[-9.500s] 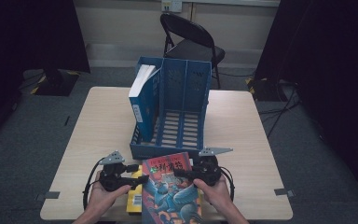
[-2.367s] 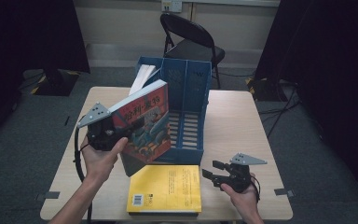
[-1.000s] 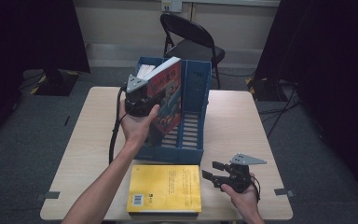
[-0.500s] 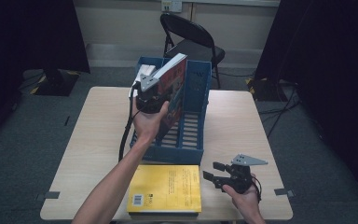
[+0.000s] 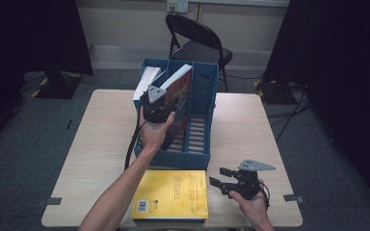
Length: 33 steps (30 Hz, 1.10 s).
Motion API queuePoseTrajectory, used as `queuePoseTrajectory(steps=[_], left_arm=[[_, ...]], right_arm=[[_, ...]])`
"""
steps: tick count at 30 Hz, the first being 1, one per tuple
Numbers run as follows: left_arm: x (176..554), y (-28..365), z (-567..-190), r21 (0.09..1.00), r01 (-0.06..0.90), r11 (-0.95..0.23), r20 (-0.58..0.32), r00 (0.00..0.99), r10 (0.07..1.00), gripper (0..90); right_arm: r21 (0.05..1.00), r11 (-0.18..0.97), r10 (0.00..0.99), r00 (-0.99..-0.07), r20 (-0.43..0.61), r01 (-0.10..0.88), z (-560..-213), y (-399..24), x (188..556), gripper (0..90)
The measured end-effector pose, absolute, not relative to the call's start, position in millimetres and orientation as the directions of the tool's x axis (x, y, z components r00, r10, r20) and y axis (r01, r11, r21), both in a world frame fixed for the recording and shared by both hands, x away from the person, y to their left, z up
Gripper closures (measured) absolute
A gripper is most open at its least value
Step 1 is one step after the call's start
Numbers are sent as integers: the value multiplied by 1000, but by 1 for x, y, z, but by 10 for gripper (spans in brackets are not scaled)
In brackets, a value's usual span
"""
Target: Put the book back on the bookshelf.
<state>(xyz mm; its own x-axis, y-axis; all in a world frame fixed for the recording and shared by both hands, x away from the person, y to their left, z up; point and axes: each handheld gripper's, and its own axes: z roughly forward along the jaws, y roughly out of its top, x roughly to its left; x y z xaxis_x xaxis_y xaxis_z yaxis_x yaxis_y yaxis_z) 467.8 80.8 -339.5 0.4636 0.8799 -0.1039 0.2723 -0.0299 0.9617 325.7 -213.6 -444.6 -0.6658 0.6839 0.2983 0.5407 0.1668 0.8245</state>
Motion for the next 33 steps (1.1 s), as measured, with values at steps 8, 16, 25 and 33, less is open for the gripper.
queuePoseTrajectory(steps=[8,16,25,33], left_arm=[[467,83,-354,954,298,-28,-123,475,871,745],[462,86,-365,952,303,-46,-118,501,857,745],[456,91,-374,953,292,-86,-90,538,838,741],[448,93,-375,951,286,-118,-69,567,821,729]], right_arm=[[821,171,683,-667,299,544,-445,-214,325,350],[820,180,683,-669,293,543,-446,-213,326,350],[819,184,684,-669,290,543,-446,-212,326,351],[820,181,690,-664,288,543,-445,-214,326,351]])
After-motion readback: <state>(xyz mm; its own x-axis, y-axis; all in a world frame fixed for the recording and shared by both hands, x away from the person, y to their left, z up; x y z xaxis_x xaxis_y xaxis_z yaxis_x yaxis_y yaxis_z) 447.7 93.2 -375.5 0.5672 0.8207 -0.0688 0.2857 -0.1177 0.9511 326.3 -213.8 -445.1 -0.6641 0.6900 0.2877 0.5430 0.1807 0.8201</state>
